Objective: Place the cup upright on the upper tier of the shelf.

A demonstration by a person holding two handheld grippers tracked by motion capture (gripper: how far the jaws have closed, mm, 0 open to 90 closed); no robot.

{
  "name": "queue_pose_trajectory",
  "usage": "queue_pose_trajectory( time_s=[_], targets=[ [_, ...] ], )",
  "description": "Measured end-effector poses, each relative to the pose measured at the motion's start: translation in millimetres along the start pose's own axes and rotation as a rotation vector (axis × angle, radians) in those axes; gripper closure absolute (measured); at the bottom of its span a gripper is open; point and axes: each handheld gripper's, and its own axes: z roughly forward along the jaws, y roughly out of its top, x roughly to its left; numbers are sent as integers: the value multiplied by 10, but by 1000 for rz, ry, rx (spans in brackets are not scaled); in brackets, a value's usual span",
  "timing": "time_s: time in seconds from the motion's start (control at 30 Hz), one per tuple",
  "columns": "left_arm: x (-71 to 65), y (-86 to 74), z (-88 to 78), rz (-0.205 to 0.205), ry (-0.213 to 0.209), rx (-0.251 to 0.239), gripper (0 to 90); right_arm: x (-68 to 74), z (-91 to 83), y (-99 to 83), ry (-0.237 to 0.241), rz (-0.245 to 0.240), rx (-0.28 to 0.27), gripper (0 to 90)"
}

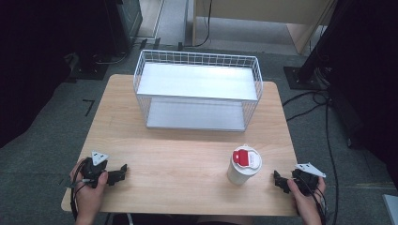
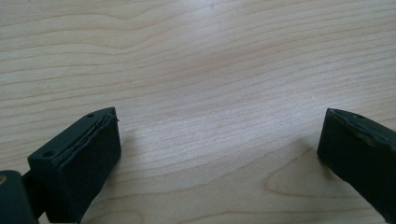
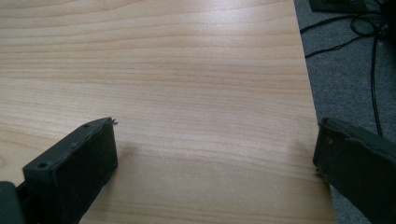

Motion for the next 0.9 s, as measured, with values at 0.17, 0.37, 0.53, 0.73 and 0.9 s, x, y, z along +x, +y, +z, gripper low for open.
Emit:
queue_pose_trajectory(
  time_s=[0.17,0.37,0.53,0.73,0.9],
  targets=[
    [1,0,0,-1,-1,-1,0,-1,0,2,3,3,1,0],
    [1,5,5,-4,-1,-1,0,43,-33,-28,2,4,0,0],
    [-1,12,13,-6,1,-3,0,142,-69,-14,48,-33,-31,0],
    [-1,12,13,-7,1,-3,0,287,-108,10,103,-82,-49,0],
    [-1,12,13,-6,1,-3,0,419,-147,14,139,-134,-60,0]
  ],
)
